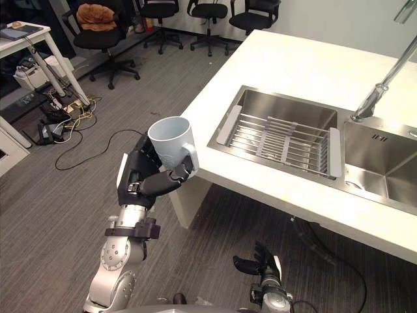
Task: Walk over to the sink, pick up the cup, carry it to the dishwasher, place the cup inside the dishwasher, then close the dishwasher door
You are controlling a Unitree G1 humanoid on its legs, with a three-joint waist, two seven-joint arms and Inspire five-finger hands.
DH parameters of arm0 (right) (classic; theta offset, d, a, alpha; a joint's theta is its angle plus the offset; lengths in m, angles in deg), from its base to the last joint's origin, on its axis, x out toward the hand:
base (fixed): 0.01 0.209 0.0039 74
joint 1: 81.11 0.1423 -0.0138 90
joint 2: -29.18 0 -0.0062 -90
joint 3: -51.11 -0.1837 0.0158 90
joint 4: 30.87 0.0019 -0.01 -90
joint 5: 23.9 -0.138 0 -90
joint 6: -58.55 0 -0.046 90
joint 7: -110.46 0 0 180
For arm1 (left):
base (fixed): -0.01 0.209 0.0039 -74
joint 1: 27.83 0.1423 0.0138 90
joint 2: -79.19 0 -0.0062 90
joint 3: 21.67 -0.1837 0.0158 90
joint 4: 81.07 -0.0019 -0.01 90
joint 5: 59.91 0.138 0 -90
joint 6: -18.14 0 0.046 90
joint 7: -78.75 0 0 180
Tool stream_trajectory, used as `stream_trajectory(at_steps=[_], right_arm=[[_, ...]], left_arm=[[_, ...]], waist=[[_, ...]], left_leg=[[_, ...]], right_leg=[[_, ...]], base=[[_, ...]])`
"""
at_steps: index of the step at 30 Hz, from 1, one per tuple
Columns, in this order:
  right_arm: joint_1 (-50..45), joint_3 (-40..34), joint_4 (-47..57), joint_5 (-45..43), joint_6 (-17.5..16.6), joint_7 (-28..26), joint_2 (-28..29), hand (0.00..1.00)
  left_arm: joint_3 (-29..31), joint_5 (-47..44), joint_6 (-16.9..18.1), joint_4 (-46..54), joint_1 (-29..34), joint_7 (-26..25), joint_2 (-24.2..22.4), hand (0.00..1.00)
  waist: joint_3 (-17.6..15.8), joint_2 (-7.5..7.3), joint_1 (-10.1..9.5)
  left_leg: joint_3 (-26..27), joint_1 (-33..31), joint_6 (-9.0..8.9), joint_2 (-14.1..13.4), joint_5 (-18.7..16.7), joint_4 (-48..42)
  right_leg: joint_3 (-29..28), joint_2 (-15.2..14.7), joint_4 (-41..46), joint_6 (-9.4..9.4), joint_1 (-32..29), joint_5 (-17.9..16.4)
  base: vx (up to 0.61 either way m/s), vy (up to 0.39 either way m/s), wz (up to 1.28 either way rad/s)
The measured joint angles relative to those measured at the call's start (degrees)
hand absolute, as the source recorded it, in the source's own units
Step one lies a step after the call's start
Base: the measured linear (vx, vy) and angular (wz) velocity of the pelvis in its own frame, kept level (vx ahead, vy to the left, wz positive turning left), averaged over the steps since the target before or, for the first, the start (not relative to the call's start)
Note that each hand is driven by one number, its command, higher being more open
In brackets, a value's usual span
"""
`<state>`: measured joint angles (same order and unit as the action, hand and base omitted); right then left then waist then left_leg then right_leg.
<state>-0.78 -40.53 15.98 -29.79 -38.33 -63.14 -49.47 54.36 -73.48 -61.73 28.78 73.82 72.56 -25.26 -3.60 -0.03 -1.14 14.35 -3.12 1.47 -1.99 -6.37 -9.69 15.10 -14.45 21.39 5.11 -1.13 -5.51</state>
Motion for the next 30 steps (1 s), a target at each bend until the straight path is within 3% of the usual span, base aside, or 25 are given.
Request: stream_trajectory(at_steps=[1,2,3,5,6,8,9,10,12,15,19,22,23,24,28,30], right_arm=[[-0.16,0.01,0.06,0.62,0.06,0.06,-0.10,0.90],[-0.37,0.10,0.12,1.03,0.10,0.17,-0.22,0.90],[-1.13,1.23,1.21,1.04,0.11,0.32,0.19,0.90],[-1.62,3.31,2.50,1.09,0.11,0.27,0.44,0.90],[-1.89,4.98,4.15,1.18,0.14,0.07,1.15,0.90],[-2.13,6.16,5.74,1.61,0.17,-0.16,2.15,0.90],[-2.76,7.22,7.82,1.67,0.15,-0.13,2.81,0.90],[-2.26,7.67,8.27,1.73,0.17,-0.24,2.44,0.90],[-2.39,7.71,9.64,1.71,0.18,-0.12,2.08,0.90],[-2.44,8.16,10.59,1.69,0.10,0.54,1.86,0.90],[-2.83,9.42,12.22,1.65,0.07,1.03,2.18,0.90],[-2.75,9.33,12.37,1.64,0.07,1.36,2.49,0.90],[-2.24,9.37,12.08,1.58,0.07,1.66,2.62,0.90],[-2.04,9.39,11.95,1.58,0.08,1.67,2.69,0.90],[-0.74,9.40,11.32,1.71,0.05,1.76,2.77,0.90],[0.73,9.41,8.93,2.92,0.19,1.66,2.56,0.90]], left_arm=[[0.02,0.00,0.00,0.06,0.18,0.03,-0.21,0.30],[0.07,0.00,0.03,0.11,0.40,-0.07,0.40,0.30],[0.43,-0.01,0.08,0.16,0.43,-0.34,1.02,0.30],[0.64,-0.01,0.11,0.15,0.59,-1.21,1.02,0.30],[0.69,-0.01,0.10,0.19,0.71,-1.40,0.99,0.30],[0.53,-0.01,0.11,0.42,1.00,-1.48,0.96,0.30],[0.55,-0.01,0.17,0.91,1.16,-1.47,1.02,0.30],[0.40,-0.01,0.09,0.60,1.86,-1.50,-0.54,0.30],[-0.26,0.00,0.10,0.80,3.53,-1.45,-2.28,0.30],[-1.26,-0.07,0.14,0.84,3.79,-1.33,-3.23,0.30],[-1.16,-1.17,0.16,0.86,3.76,-1.46,-3.09,0.30],[-2.12,-1.42,0.16,0.80,3.59,-1.47,-2.58,0.30],[-2.74,-1.71,0.65,0.61,3.35,-1.42,-1.93,0.30],[-2.72,-1.76,0.77,0.48,3.33,-1.42,-1.78,0.30],[-3.34,-2.25,0.90,-1.86,3.06,-1.40,0.65,0.30],[-3.80,-2.25,0.80,-3.79,3.07,-1.38,0.88,0.30]], waist=[[-0.13,-0.14,0.36],[-0.71,-0.12,0.94],[-0.92,-0.88,1.01],[-1.02,-1.16,0.87],[-1.15,-0.95,0.79],[-0.97,-1.27,1.00],[-0.73,-2.62,0.73],[-0.59,-1.14,0.12],[0.29,0.45,-0.30],[0.56,1.11,-1.48],[0.01,0.37,-2.58],[-0.45,-0.04,-2.56],[-0.70,-0.10,-2.90],[-0.57,0.26,-2.98],[-0.99,-0.42,-2.69],[-1.12,-0.34,-2.62]], left_leg=[[-1.20,0.72,0.27,0.47,-0.39,0.03],[-3.32,1.79,0.73,1.24,-0.87,0.27],[-5.31,2.47,1.39,2.19,-1.42,0.10],[-7.75,2.57,1.52,3.05,-1.93,-0.51],[-10.71,2.10,1.96,3.39,-2.45,-1.88],[-14.00,1.14,0.82,3.95,-3.27,-4.34],[-16.25,0.04,-0.15,5.62,-4.59,-7.27],[-18.20,-0.80,-0.98,5.19,-5.85,-9.62],[-20.46,-1.44,-1.66,4.20,-6.10,-9.49],[-21.96,-0.47,-2.41,3.03,-5.92,-8.75],[-18.96,-1.98,-2.69,2.77,-5.81,-10.88],[-8.13,-3.90,-1.64,1.89,-4.77,-10.75],[2.37,-4.86,0.65,-1.59,-6.30,-11.28],[3.55,-4.85,0.54,-2.14,-6.19,-11.56],[2.80,-3.54,2.19,2.12,-3.82,-6.79],[2.70,-1.73,2.61,3.91,-3.55,-4.27]], right_leg=[[-0.92,-0.75,4.85,-0.22,-1.35,-0.11],[-5.66,-1.11,12.56,-0.84,-4.42,-2.19],[-11.05,0.83,15.69,-1.03,-6.29,-6.02],[-16.16,3.79,15.75,-0.88,-8.45,-8.92],[-20.32,7.40,15.07,-0.79,-10.42,-10.20],[-23.00,9.63,11.00,-0.77,-10.70,-9.97],[-23.25,8.97,5.33,-0.98,-10.08,-6.81],[-21.17,8.92,5.25,-0.72,-8.95,-7.71],[-17.07,9.14,2.74,-0.83,-6.86,-7.64],[-11.82,9.47,-1.66,-1.10,-1.59,-7.47],[-6.58,8.97,-5.84,-1.71,2.94,-7.02],[-0.41,7.28,-8.52,-1.42,5.85,-6.79],[2.21,7.05,-9.21,-1.27,6.48,-6.62],[2.20,7.02,-9.21,-1.27,6.55,-6.62],[-2.71,4.75,-8.01,-1.09,5.57,-7.21],[-4.95,2.96,-1.56,-0.88,3.05,-7.89]], base=[[0.03,0.051,0.76],[0.08,0.030,0.99],[0.10,0.000,0.96],[0.10,-0.052,0.95],[0.11,-0.088,1.21],[0.14,-0.134,1.16],[0.22,-0.220,1.10],[0.22,-0.195,1.04],[0.22,-0.152,0.94],[0.13,-0.111,0.85],[0.05,-0.030,0.74],[0.00,0.044,1.09],[-0.02,0.057,0.79],[0.01,0.122,0.75],[0.05,0.122,0.35],[0.05,0.165,0.07]])
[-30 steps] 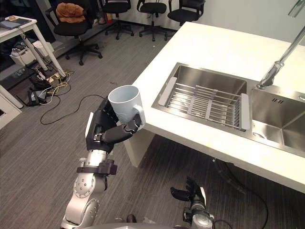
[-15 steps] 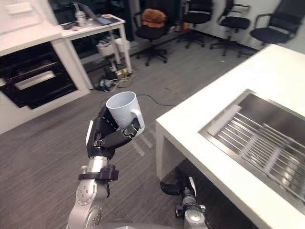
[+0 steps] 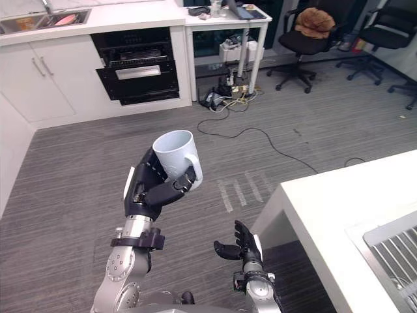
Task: Walk over to the sink, pick up the cup, carry it to the dishwasher, place the cup inside the dishwasher, then close the dishwasher door
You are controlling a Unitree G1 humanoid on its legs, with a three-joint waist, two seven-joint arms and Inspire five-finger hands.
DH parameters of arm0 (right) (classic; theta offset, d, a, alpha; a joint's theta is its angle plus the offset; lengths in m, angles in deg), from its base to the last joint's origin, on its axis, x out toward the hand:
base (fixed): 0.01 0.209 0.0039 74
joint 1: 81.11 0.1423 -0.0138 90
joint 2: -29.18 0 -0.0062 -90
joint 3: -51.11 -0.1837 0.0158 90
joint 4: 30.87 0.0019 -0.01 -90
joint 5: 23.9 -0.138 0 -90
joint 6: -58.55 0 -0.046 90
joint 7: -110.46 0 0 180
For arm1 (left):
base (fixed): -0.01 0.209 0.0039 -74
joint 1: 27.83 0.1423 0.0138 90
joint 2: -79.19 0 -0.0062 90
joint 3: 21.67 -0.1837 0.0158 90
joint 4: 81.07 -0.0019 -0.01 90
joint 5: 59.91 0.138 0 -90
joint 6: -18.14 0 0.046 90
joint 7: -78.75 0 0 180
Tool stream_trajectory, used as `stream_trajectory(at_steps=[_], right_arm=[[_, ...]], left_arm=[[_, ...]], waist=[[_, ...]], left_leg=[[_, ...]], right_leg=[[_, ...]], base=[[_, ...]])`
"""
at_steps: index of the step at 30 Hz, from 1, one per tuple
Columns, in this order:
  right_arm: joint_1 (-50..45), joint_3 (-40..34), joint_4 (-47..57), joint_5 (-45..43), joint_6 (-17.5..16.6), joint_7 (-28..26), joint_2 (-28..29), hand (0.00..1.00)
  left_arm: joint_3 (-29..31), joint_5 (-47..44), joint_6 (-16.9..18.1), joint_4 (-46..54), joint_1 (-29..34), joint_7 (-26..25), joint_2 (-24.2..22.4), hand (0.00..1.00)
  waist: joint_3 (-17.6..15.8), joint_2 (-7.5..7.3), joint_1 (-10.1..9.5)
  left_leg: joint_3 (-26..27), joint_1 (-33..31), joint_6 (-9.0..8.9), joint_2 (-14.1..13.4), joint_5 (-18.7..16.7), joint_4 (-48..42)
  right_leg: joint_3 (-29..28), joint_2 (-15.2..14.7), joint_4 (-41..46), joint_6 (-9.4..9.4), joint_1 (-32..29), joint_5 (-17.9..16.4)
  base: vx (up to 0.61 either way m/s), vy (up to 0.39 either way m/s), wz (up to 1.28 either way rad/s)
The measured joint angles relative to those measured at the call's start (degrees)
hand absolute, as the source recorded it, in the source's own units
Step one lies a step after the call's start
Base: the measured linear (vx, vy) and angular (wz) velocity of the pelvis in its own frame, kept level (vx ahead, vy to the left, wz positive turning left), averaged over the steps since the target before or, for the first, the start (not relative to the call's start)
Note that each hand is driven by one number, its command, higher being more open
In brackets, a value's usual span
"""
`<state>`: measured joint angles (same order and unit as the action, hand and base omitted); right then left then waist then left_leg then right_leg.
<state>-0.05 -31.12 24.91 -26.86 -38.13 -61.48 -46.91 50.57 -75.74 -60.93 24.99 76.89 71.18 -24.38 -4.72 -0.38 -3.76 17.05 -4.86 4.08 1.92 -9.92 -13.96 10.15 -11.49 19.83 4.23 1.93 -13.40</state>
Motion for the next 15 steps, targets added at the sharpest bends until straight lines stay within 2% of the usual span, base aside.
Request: stream_trajectory(at_steps=[1,2,3,5,6,7,9,10,11,12,15], right_arm=[[0.12,0.05,-0.57,0.41,0.04,-0.09,-0.02,0.90],[0.12,0.05,-0.58,0.44,0.06,-0.10,-0.01,0.90],[0.20,0.05,-0.76,1.29,0.12,-0.16,0.03,0.90],[0.27,0.14,-0.89,2.33,0.14,-0.21,-0.08,0.90],[0.37,0.35,-0.88,2.65,0.14,-0.23,-0.20,0.90],[0.47,0.40,-0.82,3.01,0.14,-0.25,-0.23,0.90],[0.45,0.42,-0.58,3.38,0.14,-0.26,-0.41,0.90],[0.41,0.45,-0.34,3.56,0.14,-0.22,-0.47,0.90],[0.38,0.57,0.28,4.46,0.14,-0.06,-0.63,0.90],[0.33,0.65,0.50,4.96,0.20,-0.06,-1.40,0.90],[-0.38,1.64,2.73,6.97,0.16,-0.09,-2.49,0.90]], left_arm=[[-0.44,0.01,-0.16,-0.46,0.12,0.08,0.29,0.30],[-0.56,0.02,-0.17,-0.46,0.15,0.11,0.39,0.30],[-0.98,0.03,-0.17,-0.45,0.12,0.38,1.21,0.30],[-1.07,0.09,-0.18,-0.49,0.11,0.42,1.74,0.30],[-1.06,0.09,-0.14,-0.48,0.01,0.42,1.69,0.30],[-1.13,0.09,-0.15,-0.48,-0.11,0.42,1.71,0.30],[-1.39,0.09,-0.15,-0.49,-0.53,0.42,1.66,0.30],[-1.44,0.08,-0.14,-0.48,-0.71,0.42,1.65,0.30],[-1.36,0.09,0.05,-0.62,-0.99,0.41,1.62,0.30],[-1.45,0.09,-0.11,-1.28,-0.67,0.36,0.92,0.30],[-1.17,0.09,0.16,-1.19,0.05,0.43,0.74,0.30]], waist=[[-0.09,-0.13,0.05],[-0.14,-0.15,0.10],[-0.28,-0.43,0.94],[-0.25,-0.37,2.47],[-0.20,-0.42,3.08],[-0.16,-0.33,3.20],[-0.12,-0.33,3.72],[-0.09,-0.45,3.72],[-0.09,-1.11,3.55],[0.46,0.06,3.07],[1.72,1.83,2.32]], left_leg=[[-0.08,1.27,0.51,0.63,0.23,0.99],[-0.17,1.47,0.70,0.73,0.30,1.05],[-1.31,2.54,1.43,1.56,0.17,1.34],[-3.44,3.84,1.53,2.05,0.26,2.27],[-4.68,4.41,1.49,2.23,0.32,2.75],[-5.94,4.72,1.37,2.25,0.39,2.75],[-8.22,4.69,0.88,2.25,0.36,2.46],[-8.92,4.50,0.49,2.39,0.13,1.90],[-9.89,4.48,-0.43,3.07,-0.57,0.80],[-10.76,4.49,-1.38,2.09,-1.07,-0.09],[-11.47,5.85,-2.56,-1.04,-1.61,1.95]], right_leg=[[-0.74,-0.86,5.39,0.06,-1.94,-0.03],[-0.83,-1.06,6.69,0.07,-2.40,-0.03],[-2.35,-1.94,14.83,0.33,-5.71,0.02],[-7.18,0.13,18.81,-0.29,-7.98,-2.28],[-10.28,2.25,18.87,-0.98,-9.72,-4.14],[-13.19,4.62,17.96,-1.54,-11.62,-5.40],[-16.88,7.46,14.06,-1.58,-13.63,-5.84],[-17.51,7.72,11.20,-1.40,-13.62,-4.88],[-18.05,7.10,5.99,-0.19,-13.84,0.90],[-17.15,7.78,4.67,-0.78,-12.15,1.08],[-15.56,10.56,-0.85,-2.59,-8.84,3.17]], base=[[0.08,0.174,0.05],[0.11,0.133,0.20],[0.11,0.054,0.42],[0.12,0.015,0.57],[0.12,-0.037,0.56],[0.13,-0.053,0.57],[0.13,-0.087,0.63],[0.14,-0.117,0.68],[0.20,-0.171,0.53],[0.19,-0.169,0.37],[0.14,-0.140,0.09]])
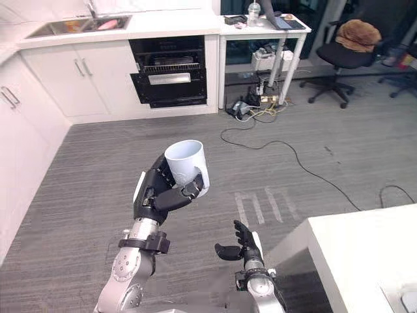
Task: Walk over to the sink, pick up the cup, carry it to the dishwasher, place the cup inside the dishwasher, then close the dishwasher door
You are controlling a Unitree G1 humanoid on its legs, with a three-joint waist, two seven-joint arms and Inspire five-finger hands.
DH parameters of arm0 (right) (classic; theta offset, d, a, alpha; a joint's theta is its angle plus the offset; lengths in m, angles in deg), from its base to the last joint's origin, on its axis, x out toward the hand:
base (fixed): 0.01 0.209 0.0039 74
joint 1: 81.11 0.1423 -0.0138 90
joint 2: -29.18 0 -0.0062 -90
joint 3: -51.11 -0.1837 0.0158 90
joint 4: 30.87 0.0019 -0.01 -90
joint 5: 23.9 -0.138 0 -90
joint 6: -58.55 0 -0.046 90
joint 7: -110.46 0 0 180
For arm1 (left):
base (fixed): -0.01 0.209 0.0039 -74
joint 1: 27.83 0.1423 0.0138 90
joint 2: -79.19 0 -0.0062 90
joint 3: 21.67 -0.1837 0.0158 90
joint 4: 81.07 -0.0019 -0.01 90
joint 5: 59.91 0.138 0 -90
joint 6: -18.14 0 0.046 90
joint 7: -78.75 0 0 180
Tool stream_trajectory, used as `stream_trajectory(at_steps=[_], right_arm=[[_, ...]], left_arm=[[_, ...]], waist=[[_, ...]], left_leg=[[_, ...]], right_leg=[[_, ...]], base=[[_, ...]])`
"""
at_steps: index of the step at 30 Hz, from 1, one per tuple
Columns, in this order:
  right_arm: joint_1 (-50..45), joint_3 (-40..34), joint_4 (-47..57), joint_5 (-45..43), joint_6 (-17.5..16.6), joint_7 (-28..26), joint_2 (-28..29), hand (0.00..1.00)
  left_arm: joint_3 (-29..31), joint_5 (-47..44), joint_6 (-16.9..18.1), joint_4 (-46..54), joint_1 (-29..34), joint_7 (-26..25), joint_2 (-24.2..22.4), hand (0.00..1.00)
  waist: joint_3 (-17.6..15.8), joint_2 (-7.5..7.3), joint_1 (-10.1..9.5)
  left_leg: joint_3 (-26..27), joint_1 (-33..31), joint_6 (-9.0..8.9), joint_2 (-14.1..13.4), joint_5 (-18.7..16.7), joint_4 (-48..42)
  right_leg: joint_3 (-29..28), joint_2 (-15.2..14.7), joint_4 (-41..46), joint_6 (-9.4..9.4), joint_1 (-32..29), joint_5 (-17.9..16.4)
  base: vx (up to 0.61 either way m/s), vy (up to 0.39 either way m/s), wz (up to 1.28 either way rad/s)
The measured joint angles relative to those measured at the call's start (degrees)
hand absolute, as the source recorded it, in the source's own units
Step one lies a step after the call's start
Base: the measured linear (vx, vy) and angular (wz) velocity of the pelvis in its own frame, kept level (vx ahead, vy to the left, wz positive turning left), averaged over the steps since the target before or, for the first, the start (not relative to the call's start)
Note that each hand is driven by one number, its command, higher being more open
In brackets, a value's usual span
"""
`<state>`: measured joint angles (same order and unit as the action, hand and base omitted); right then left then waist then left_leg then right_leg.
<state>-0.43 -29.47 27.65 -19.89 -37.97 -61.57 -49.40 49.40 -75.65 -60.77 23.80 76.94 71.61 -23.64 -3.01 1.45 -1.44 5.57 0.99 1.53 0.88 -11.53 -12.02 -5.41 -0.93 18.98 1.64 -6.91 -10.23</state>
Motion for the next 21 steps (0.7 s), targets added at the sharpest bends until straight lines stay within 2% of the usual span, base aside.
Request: stream_trajectory(at_steps=[3,7,8,14,16,20,21], right_arm=[[-0.42,-0.18,0.42,0.68,0.01,0.02,-0.25,0.90],[-1.53,-1.71,0.40,0.67,0.02,0.11,-1.06,0.90],[-2.90,-2.59,-0.80,0.67,0.03,0.85,-0.61,0.90],[-2.78,-3.03,-0.78,0.64,0.01,0.81,-0.59,0.90],[-3.32,-4.42,-0.80,0.10,-0.03,0.82,-0.58,0.90],[-4.64,-6.88,-2.64,-2.40,-0.03,0.62,-0.73,0.90],[-4.84,-6.90,-2.98,-2.95,-0.02,0.66,-0.55,0.90]], left_arm=[[0.20,0.00,0.06,-0.01,1.00,0.16,0.00,0.30],[0.65,-0.01,0.02,-0.22,3.06,0.28,0.02,0.30],[2.65,0.01,0.01,-2.11,3.35,-0.04,0.66,0.30],[2.83,0.00,0.01,-2.15,3.35,-0.10,0.49,0.30],[2.42,0.00,0.01,-3.51,1.97,-0.03,0.33,0.30],[2.05,-0.02,-0.24,-8.27,-0.58,0.34,0.15,0.30],[2.04,-0.02,-0.39,-8.83,-0.76,0.45,0.12,0.30]], waist=[[0.33,-0.29,-0.10],[0.36,-0.24,0.09],[1.47,-1.08,0.90],[1.29,-0.61,0.93],[1.19,0.01,1.98],[1.47,0.97,4.08],[1.51,1.04,4.09]], left_leg=[[-0.31,1.11,-1.42,-1.20,1.67,3.51],[-1.34,1.47,-2.25,-1.42,2.93,5.10],[-5.05,0.70,-1.99,-1.78,8.63,10.15],[-3.54,1.12,-2.11,-2.00,8.37,10.10],[-2.83,1.00,-2.57,-2.16,7.58,10.33],[-3.34,0.90,-2.08,-2.24,8.20,10.94],[-3.40,0.91,-2.12,-2.28,8.29,11.17]], right_leg=[[0.63,1.13,-4.61,-0.92,1.87,2.11],[1.61,1.15,-8.88,-1.09,3.94,3.85],[5.46,1.45,-17.09,-1.95,6.55,10.41],[3.84,1.77,-16.81,-1.94,6.14,10.42],[2.95,1.96,-16.78,-1.89,5.75,10.43],[3.83,1.96,-17.78,-1.91,5.78,10.46],[4.02,1.98,-18.02,-1.99,5.78,10.54]], base=[[0.09,-0.096,0.03],[0.07,-0.033,0.11],[0.01,-0.003,0.05],[0.00,-0.001,-0.13],[-0.02,-0.006,-0.25],[0.02,-0.006,0.03],[0.08,-0.015,0.10]])
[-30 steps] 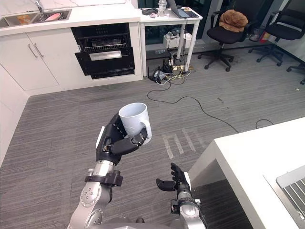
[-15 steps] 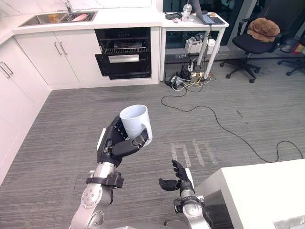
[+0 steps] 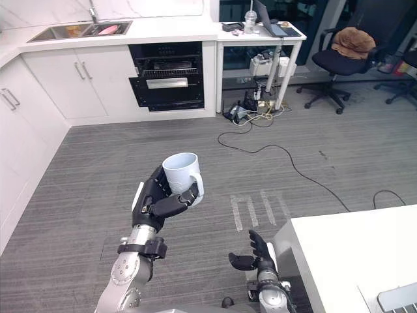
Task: Walk over to the sink, pick up the cup, carry it to the dishwasher, place the cup inside the dishwasher, then close the dishwasher door
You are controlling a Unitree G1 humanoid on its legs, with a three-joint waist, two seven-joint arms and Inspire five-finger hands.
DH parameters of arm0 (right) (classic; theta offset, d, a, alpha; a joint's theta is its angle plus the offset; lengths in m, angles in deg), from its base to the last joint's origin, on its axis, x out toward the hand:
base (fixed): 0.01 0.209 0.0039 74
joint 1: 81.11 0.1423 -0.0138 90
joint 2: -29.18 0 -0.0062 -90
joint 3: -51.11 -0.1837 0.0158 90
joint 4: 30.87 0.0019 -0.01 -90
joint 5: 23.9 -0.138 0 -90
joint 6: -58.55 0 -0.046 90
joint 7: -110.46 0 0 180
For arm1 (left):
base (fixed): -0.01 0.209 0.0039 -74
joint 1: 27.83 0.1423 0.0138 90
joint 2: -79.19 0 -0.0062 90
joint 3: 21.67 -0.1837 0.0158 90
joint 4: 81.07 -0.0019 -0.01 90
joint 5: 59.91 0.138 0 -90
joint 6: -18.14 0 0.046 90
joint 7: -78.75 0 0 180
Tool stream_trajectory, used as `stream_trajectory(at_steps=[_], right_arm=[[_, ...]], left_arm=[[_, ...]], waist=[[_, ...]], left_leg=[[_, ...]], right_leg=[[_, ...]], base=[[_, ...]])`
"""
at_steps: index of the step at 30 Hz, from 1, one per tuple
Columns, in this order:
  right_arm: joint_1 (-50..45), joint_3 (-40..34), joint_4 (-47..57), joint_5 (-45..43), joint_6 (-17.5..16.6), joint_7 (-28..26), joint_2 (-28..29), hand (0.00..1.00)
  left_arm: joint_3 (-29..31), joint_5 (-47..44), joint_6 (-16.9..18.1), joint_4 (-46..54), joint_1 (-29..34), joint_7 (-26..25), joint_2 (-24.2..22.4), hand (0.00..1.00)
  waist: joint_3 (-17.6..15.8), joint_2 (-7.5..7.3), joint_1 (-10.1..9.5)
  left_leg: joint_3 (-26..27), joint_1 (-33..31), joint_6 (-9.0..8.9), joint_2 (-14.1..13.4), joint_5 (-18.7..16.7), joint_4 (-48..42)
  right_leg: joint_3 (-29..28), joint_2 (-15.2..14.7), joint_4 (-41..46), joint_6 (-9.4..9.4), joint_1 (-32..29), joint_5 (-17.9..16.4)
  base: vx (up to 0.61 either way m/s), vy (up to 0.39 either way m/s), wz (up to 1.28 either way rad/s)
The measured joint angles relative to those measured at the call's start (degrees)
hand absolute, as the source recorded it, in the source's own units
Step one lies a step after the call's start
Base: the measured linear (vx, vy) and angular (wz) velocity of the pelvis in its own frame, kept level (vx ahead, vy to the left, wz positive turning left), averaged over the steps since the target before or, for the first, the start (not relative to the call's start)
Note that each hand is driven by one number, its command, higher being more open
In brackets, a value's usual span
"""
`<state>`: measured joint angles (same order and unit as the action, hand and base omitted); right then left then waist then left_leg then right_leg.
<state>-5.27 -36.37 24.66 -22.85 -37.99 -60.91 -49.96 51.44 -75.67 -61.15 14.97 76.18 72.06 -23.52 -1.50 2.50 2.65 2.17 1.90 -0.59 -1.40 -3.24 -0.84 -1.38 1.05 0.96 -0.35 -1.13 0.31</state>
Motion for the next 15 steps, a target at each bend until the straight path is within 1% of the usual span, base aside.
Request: stream_trajectory(at_steps=[3,4,7,11,12,13,14,15], right_arm=[[0.03,-1.23,-1.78,-2.72,0.03,-0.02,1.05,0.90],[0.44,-1.85,-1.80,-4.37,0.03,-0.03,1.41,0.90],[2.01,-3.53,-1.79,-4.41,-0.03,0.16,2.11,0.90],[3.33,-4.36,-0.82,-4.57,-0.66,0.39,1.89,0.90],[3.35,-4.35,-0.73,-4.79,-0.67,0.42,1.92,0.90],[3.41,-4.32,-0.59,-5.52,-0.68,0.58,1.98,0.90],[3.45,-4.31,-0.47,-5.75,-0.69,0.62,2.01,0.90],[3.51,-4.25,0.36,-6.19,-0.68,0.75,2.14,0.90]], left_arm=[[0.11,-0.02,-0.50,-2.00,-0.08,0.31,0.10,0.30],[0.26,-0.05,-1.08,-2.52,0.02,0.36,0.50,0.30],[0.81,-0.06,-1.44,-2.52,0.46,0.37,0.87,0.30],[1.47,-0.07,-1.47,-2.41,1.34,0.35,0.58,0.30],[1.60,-0.07,-1.47,-2.33,1.45,0.35,0.49,0.30],[1.71,-0.06,-1.47,-2.17,1.48,0.34,0.34,0.30],[1.81,-0.06,-1.46,-2.02,1.48,0.34,0.25,0.30],[2.22,-0.06,-1.46,-1.52,1.47,0.32,-0.08,0.30]], waist=[[0.01,0.05,-0.11],[0.01,0.03,-0.24],[-0.02,-0.02,-0.36],[-0.08,-0.13,-2.13],[-0.12,-0.21,-2.34],[-0.39,-0.39,-2.95],[-0.70,-0.52,-3.19],[-1.57,-0.45,-3.36]], left_leg=[[-0.73,-0.29,-0.25,-0.14,0.37,0.66],[-1.23,-0.59,-0.38,-0.07,1.00,1.31],[-3.36,-0.67,-0.42,0.01,1.95,2.15],[-5.83,-1.02,-0.65,0.35,2.89,2.34],[-6.45,-1.25,-0.68,0.43,2.87,2.14],[-6.93,-2.31,-1.21,0.47,1.90,0.78],[-6.95,-3.17,-1.26,0.45,1.24,-0.75],[-7.35,-5.45,-1.69,0.45,-0.15,-4.64]], right_leg=[[1.12,0.06,-0.84,-0.13,0.07,0.13],[1.91,-0.03,-0.87,-0.13,0.11,0.06],[4.05,-0.24,-1.04,-0.15,0.36,0.02],[6.36,-0.66,-0.95,-0.48,1.12,-0.51],[7.04,-0.79,-0.69,-0.55,1.17,-0.82],[8.21,-0.97,-0.07,-0.25,1.12,-1.44],[8.78,-1.05,0.19,-0.19,1.11,-1.67],[10.27,-1.18,0.79,-0.18,1.13,-2.01]], base=[[0.07,-0.011,0.18],[0.05,-0.001,0.32],[0.02,0.001,0.37],[-0.06,-0.005,0.35],[-0.08,-0.015,0.52],[-0.07,-0.013,0.45],[-0.09,-0.017,0.60],[-0.10,-0.012,0.68]])
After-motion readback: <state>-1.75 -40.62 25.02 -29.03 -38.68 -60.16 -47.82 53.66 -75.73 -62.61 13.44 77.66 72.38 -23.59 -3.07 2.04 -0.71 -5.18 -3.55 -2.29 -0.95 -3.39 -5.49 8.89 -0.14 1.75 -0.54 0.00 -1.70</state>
